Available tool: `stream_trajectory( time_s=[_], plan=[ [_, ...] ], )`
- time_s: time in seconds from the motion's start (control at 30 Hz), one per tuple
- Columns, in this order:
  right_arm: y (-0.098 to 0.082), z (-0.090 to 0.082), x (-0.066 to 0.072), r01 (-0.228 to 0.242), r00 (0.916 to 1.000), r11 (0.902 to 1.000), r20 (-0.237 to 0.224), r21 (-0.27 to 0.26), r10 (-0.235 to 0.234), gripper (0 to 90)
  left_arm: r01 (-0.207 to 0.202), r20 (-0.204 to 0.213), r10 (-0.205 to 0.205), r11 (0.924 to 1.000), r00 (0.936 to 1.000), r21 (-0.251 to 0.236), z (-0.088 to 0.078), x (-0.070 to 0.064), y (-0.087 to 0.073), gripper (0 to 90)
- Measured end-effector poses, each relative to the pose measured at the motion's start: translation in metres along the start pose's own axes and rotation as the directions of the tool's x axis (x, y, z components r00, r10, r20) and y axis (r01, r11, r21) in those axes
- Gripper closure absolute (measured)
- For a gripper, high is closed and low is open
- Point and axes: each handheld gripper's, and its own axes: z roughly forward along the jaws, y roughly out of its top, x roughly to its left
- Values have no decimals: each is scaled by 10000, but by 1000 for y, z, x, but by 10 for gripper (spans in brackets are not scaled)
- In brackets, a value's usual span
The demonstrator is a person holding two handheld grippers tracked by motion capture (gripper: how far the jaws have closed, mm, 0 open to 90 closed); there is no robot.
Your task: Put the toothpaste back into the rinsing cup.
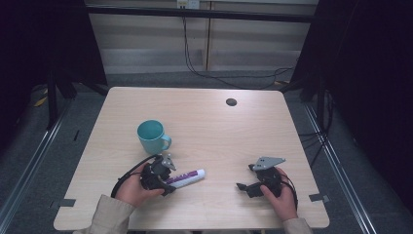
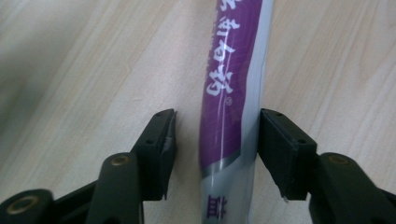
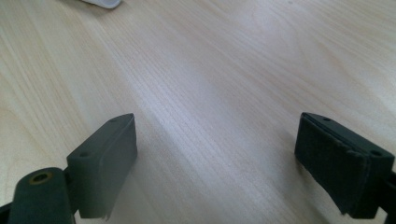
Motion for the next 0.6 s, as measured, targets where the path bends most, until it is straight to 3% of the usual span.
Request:
stream_trajectory(
  time_s=[0.03, 0.13, 0.2, 0.3, 0.37, 0.6],
  plan=[
    [0, 0, 0, 5, 10000, 10000, 5, 0, -5, 124, -17, 37, 17, 10000, 10000, 60, 0, -1, 2, 558],
    [0, 0, 0, 37, 10000, 10000, 20, -3, -36, 124, -139, 72, 135, 9983, 9999, 565, -1, -5, 7, 616],
    [0, 0, 0, 58, 10000, 10000, 12, -7, -58, 124, 222, 45, -226, 9967, 9997, 776, -1, -7, 9, 642],
    [0, 0, 1, 62, 10000, 10000, 56, -6, -62, 125, 864, 189, -878, 9940, 9960, 671, -2, -6, 8, 694],
    [0, 0, 1, 66, 10000, 10000, 61, -10, -65, 124, 894, 214, -906, 9946, 9957, 532, -3, -7, 7, 740],
    [0, 0, 0, 87, 10000, 10000, 47, -6, -87, 123, 965, 122, -969, 9950, 9952, 253, -6, -8, 5, 748]
  ],
)
